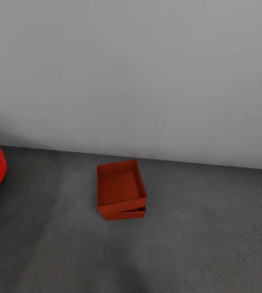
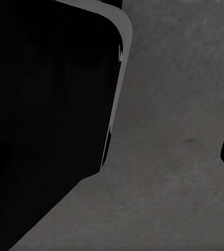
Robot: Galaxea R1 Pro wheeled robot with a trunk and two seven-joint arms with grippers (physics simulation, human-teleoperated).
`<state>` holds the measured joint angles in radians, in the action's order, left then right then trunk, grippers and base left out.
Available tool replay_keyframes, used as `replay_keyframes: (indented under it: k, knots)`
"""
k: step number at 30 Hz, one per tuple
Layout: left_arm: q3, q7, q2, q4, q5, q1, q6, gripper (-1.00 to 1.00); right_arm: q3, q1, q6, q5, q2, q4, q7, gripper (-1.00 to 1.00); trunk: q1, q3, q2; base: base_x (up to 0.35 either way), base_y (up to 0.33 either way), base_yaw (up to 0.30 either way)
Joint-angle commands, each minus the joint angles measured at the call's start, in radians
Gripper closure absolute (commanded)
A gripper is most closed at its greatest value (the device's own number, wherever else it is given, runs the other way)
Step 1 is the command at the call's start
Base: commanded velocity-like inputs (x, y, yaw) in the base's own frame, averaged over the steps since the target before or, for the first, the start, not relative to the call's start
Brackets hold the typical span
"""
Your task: Move the two storage containers from the living room to the garage. In the garage, place one container on the floor and stack the other container on top of it (either order is fine).
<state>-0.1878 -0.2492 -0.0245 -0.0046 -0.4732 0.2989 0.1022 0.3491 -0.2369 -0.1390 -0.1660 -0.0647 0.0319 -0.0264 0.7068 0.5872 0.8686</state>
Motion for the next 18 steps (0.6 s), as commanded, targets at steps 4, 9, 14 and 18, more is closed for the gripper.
replay_keyframes:
  k: [4,9,14,18]
  knots:
    - [-0.009,-0.002,0.001,0.000,-0.009,0.000,0.002,-1.00,0.008,-0.001,-0.007,-0.010,0.000,0.003,-0.004,-1.00,0.000,-0.006,0.001,0.000,0.000,0.000]
    - [-0.009,-0.002,0.001,0.000,-0.009,0.000,0.002,-1.00,0.008,0.000,-0.007,-0.011,0.000,0.003,-0.012,-1.00,0.000,-0.014,0.001,0.000,0.000,0.000]
    - [-0.009,-0.002,0.000,0.000,-0.009,0.000,0.002,-1.00,0.008,0.003,-0.009,-0.012,0.000,0.003,-0.014,-1.00,0.000,-0.022,0.001,0.000,0.000,0.000]
    - [-0.009,-0.002,0.001,0.000,-0.010,0.000,0.002,-1.00,0.008,0.013,-0.011,-0.014,0.001,0.002,-0.013,-1.00,0.000,-0.028,0.001,0.000,0.000,0.000]
